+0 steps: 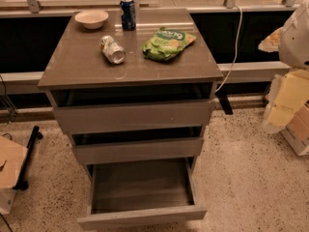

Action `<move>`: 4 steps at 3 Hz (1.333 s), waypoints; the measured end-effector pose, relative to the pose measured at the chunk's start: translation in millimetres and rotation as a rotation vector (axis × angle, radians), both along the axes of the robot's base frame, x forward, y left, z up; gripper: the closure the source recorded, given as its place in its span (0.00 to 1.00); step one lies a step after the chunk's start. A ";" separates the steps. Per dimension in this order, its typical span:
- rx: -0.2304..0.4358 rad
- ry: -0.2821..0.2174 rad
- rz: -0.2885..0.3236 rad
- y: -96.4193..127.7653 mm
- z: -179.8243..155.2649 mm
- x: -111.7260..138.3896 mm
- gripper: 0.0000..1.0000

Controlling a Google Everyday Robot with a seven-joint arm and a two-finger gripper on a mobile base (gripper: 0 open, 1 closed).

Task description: Close bottom drawer

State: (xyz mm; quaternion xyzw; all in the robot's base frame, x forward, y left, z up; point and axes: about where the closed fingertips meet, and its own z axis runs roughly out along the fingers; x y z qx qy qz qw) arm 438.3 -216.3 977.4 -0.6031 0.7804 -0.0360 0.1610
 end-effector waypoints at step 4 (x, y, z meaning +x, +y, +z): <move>0.040 0.014 0.018 -13.0 -48.4 -1.1 0.61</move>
Offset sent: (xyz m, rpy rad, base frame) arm 0.0000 0.0000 0.0000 0.0000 0.0000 0.0000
